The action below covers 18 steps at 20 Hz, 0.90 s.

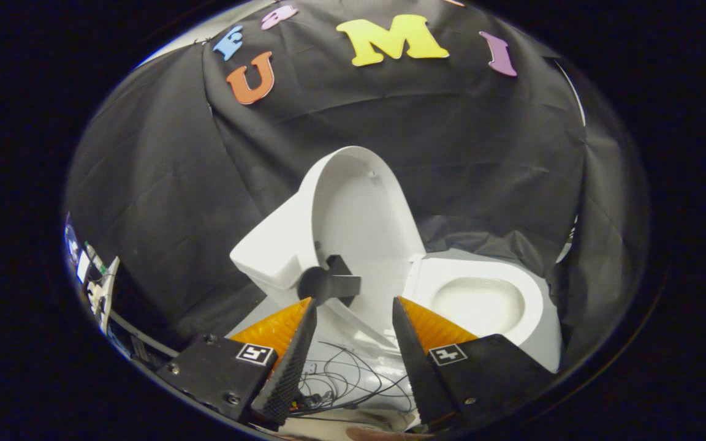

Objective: Open the toilet lid.

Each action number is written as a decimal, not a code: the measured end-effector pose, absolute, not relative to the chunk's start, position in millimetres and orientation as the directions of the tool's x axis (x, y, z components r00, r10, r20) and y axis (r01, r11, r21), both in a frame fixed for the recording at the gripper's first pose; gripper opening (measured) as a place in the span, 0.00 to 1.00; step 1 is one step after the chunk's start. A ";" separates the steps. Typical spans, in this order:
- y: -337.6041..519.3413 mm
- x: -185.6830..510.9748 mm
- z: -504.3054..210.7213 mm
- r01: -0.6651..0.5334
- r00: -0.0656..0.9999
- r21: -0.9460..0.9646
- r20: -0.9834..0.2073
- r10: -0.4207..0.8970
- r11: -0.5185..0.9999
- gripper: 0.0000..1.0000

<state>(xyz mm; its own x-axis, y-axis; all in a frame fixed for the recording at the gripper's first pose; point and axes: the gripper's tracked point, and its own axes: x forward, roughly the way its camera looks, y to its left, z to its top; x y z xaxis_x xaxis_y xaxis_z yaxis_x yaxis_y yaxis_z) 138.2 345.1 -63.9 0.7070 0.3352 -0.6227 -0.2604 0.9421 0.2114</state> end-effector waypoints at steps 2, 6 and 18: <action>330.4 135.4 -63.5 -0.255 0.725 0.202 -0.607 0.325 0.946 0.78; 303.0 128.1 -58.7 -0.266 0.767 0.143 -0.568 0.299 0.953 0.78; 211.1 87.3 -65.5 -0.260 0.863 0.011 -0.447 0.238 0.965 0.92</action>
<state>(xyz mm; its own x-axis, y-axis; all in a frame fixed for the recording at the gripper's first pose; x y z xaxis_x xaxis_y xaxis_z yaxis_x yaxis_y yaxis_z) 87.3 211.1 -65.5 0.8626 0.2377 -0.4465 -0.2604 0.9654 0.0108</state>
